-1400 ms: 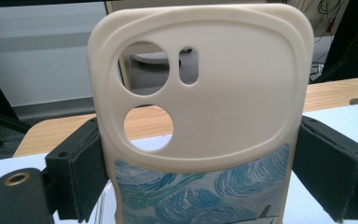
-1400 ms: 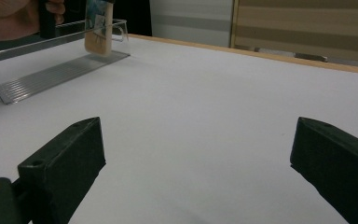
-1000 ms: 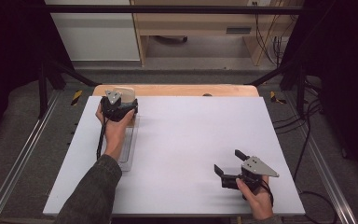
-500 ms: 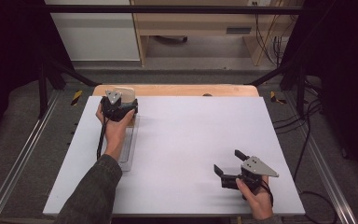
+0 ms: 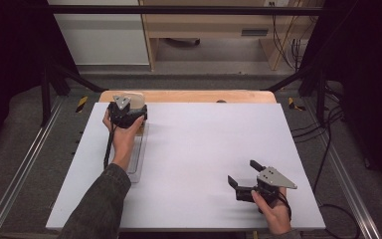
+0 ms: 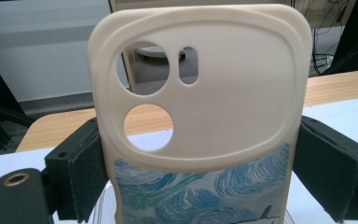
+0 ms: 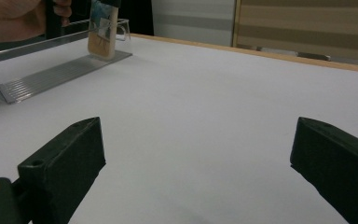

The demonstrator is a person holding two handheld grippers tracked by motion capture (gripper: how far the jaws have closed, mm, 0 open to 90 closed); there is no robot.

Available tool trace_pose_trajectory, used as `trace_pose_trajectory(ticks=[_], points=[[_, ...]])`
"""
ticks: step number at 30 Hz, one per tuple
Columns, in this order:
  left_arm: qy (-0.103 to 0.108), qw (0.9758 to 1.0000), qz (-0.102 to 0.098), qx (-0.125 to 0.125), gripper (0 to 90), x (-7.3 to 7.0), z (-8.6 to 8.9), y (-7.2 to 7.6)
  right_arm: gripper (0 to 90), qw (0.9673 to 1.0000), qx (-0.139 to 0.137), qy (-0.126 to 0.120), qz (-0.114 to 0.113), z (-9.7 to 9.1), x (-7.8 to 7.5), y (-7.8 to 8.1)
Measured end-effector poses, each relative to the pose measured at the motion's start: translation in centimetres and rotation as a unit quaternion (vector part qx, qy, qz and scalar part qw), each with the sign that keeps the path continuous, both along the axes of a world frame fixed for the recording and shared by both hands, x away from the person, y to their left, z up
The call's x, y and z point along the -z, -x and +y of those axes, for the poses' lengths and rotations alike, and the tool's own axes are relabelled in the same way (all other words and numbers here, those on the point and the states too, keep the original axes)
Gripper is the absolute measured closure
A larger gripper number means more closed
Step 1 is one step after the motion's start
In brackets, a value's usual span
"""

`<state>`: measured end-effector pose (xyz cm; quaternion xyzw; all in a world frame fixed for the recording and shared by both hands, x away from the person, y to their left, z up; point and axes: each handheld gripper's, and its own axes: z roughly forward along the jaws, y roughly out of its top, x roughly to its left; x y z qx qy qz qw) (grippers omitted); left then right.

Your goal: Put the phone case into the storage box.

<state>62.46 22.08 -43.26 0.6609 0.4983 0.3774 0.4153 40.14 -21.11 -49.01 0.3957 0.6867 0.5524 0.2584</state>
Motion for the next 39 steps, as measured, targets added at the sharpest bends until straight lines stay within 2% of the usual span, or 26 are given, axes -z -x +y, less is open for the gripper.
trace_pose_trajectory(ticks=[6, 15, 25, 31, 39], points=[[0.009, 1.0000, 0.001, -0.003, 10.7, 0.06, 0.29, -0.11, 2.9, 1.0000, -0.001, 0.000, 0.000, -0.01, 0.01, 0.00], [0.001, 1.0000, 0.000, 0.002, 10.5, 0.06, 0.13, -0.06, 2.9, 1.0000, -0.001, 0.000, 0.001, 0.02, 0.00, 0.03], [0.006, 1.0000, 0.001, -0.005, 9.0, 0.00, 0.41, -0.08, 2.9, 1.0000, -0.003, -0.001, 0.002, 0.04, 0.00, 0.05], [0.008, 0.9999, -0.010, -0.011, 4.8, -0.22, 0.43, 0.03, 3.0, 1.0000, -0.004, -0.001, 0.002, 0.06, -0.01, 0.07], [0.010, 0.9999, -0.013, 0.000, 4.1, -0.46, 0.12, 0.27, 3.0, 1.0000, -0.004, -0.001, 0.001, 0.06, -0.03, 0.08]])
